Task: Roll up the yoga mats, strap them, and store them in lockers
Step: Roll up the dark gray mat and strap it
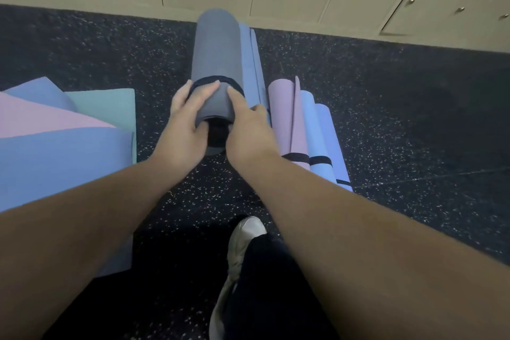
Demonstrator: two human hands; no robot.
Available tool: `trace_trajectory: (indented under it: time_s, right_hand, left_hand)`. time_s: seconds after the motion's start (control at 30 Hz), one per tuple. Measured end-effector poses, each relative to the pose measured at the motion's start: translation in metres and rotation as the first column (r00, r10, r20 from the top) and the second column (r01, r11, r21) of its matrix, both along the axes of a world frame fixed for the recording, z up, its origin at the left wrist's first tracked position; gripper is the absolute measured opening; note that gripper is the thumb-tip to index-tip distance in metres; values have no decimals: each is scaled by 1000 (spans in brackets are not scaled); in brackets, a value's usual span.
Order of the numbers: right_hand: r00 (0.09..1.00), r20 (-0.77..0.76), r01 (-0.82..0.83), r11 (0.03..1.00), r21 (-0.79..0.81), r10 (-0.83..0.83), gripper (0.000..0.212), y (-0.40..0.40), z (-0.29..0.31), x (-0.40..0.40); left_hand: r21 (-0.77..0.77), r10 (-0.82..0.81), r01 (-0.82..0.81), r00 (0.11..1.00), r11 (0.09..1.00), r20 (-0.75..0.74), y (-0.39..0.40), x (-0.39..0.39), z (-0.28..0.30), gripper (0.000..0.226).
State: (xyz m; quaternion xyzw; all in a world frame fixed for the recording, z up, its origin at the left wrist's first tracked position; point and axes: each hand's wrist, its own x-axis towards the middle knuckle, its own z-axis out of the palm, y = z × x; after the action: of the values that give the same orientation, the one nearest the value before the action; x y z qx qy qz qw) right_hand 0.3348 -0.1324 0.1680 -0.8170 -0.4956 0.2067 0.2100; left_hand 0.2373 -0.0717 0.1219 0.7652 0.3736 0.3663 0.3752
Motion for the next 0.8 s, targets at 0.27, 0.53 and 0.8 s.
trace_trajectory:
  time_s: [0.27, 0.53, 0.8]
  right_hand:
    - [969, -136, 218, 973, 81, -206, 64, 52, -60, 12]
    - [967, -166, 177, 977, -121, -196, 69, 72, -95, 20]
    - [984, 94, -112, 930, -350, 154, 57, 71, -97, 29]
  left_hand:
    - [29, -52, 60, 975, 998, -216, 50, 18, -52, 53]
    - [-300, -267, 135, 848, 944, -457, 60, 6, -93, 73]
    - [-399, -287, 7, 705, 917, -648, 50, -60, -117, 68]
